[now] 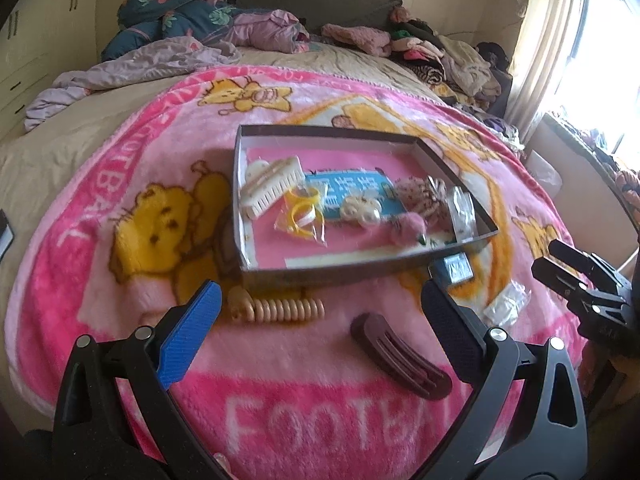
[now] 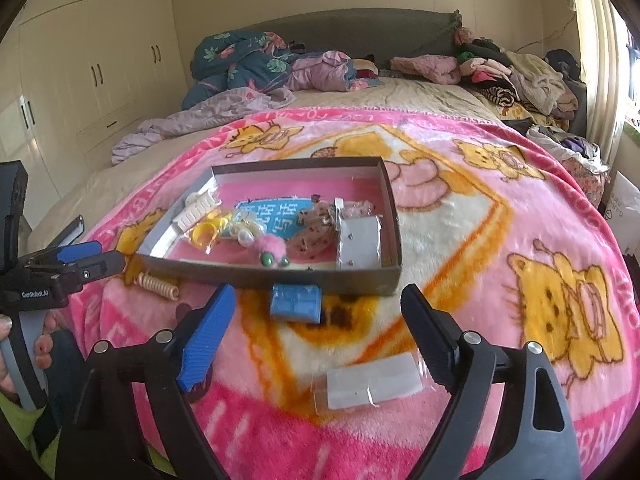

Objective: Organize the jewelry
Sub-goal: 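Withdraw both tools from the box, then grasp the maroon banana clip with the left tool while the right tool grasps the clear bag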

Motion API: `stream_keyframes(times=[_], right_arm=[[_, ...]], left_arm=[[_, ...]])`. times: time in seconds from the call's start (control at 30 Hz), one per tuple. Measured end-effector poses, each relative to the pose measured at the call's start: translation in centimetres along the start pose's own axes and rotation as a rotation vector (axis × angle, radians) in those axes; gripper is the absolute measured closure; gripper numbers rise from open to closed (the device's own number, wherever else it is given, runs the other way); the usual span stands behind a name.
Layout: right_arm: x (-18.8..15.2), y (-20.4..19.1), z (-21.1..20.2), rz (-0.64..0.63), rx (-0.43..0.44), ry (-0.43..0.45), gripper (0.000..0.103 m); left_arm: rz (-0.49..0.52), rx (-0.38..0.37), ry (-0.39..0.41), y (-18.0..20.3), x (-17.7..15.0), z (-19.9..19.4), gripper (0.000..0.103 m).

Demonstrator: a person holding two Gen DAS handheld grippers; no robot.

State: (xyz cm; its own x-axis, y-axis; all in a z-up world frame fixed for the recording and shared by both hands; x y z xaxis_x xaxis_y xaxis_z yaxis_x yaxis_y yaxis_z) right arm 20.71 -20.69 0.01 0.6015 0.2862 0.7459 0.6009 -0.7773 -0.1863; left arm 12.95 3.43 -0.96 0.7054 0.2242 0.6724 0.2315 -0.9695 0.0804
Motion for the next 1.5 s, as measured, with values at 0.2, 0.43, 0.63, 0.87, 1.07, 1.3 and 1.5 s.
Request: stream_keyframes(times=[0.2,0.43,0.63,0.87,1.07,1.3,1.5], right_arm=[[-1.3,0.5,-0.2,0.000,-0.001,-0.013,0.017],[-3.0,1.2,0.0,-0.006,-0.015,-0.037,0.014],[-4.2,2.1,0.3,-0.006,-0.016,-0.059,0.012],[-5.9,3.4,1.7,-0.004,-0.018,-0.104,0.010],[-6.8,3.9,3.1,-0.023,-0.029,-0.137,0.010],[-7.4,5.4,4.2,-0.006,-0.032,-0.145,0.010],[-7.3,6.3,4.5,-0.001,-0.010,-0.131,0.015]], left_arm=[[0.012,-0.005,-0.027,1.0,-1.9,0.4,0.012],[0.022,-0.022,-0.077,2.0,-3.6,1.5,0.012],[0.019,-0.053,-0.121,3.0,-4.7,2.4,0.012],[0.012,-0.095,-0.178,4.3,-5.5,3.5,0.012],[0.013,-0.116,-0.231,5.6,-6.2,4.8,0.012],[0.025,-0.089,-0.251,6.7,-6.4,6.1,0.012],[0.134,0.002,-0.240,8.6,-6.7,7.4,0.030]])
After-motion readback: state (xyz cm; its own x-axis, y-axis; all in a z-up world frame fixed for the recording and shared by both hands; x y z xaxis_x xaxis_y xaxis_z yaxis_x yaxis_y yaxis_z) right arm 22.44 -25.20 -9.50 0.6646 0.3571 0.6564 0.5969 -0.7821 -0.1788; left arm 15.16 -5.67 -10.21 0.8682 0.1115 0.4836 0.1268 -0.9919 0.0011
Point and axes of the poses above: each gripper's, at about its wrist camera, not at the fingertips, and z roughly the way its jaws point, y to its right, x to its top, the point moved 3 cm from there along z, roughly the way its jaws point, and after that the axes turned 8 degrees about x, right-handed, at the moved point
